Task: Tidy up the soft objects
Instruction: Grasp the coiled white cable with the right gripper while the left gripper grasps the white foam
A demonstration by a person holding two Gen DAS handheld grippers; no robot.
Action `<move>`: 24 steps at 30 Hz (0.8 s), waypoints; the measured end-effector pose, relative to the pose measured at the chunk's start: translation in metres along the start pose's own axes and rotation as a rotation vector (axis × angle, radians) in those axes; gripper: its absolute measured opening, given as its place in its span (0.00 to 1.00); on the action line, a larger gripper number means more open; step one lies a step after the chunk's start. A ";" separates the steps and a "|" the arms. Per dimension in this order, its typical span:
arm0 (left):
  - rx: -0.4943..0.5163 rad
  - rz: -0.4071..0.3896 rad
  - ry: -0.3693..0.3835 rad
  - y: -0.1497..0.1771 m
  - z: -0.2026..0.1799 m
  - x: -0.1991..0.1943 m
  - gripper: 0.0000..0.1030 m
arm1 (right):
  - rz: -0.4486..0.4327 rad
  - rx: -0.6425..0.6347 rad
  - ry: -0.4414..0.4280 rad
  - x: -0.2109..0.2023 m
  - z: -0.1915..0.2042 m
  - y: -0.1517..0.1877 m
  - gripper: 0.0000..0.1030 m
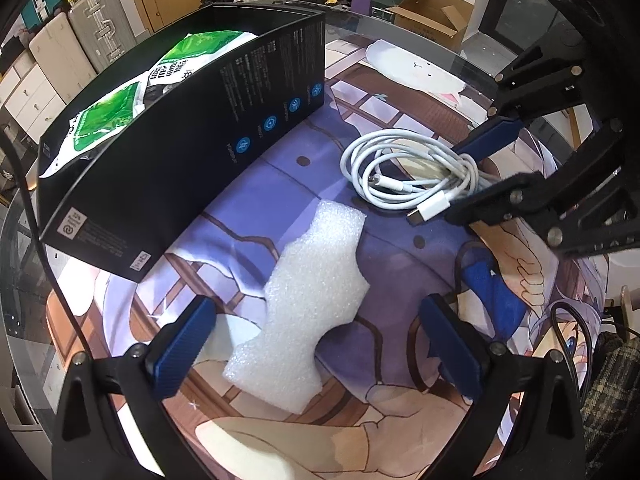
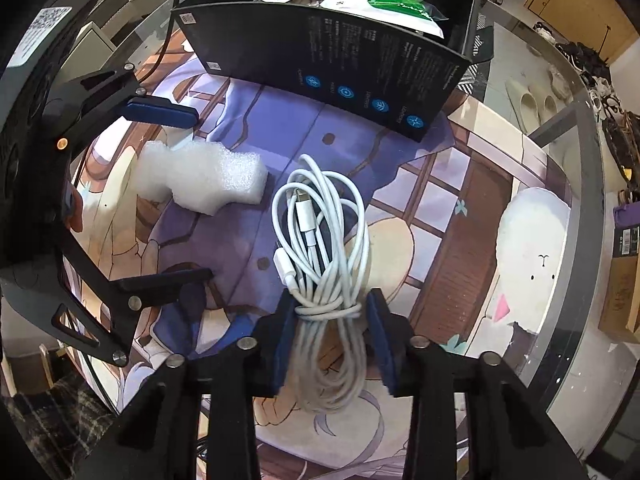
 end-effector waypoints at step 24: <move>-0.004 0.029 -0.012 0.005 0.009 -0.019 0.34 | 0.110 -0.165 -0.002 0.009 0.013 0.001 0.30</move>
Point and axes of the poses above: each gripper's, at about its wrist camera, not at the fingertips, and x roughly the way its jaws point, z to its left, y to its underside, the point moved 10 cm from there along x, roughly the way its jaws point, and after that the axes turned 11 degrees about -y, right-handed, at the moved point
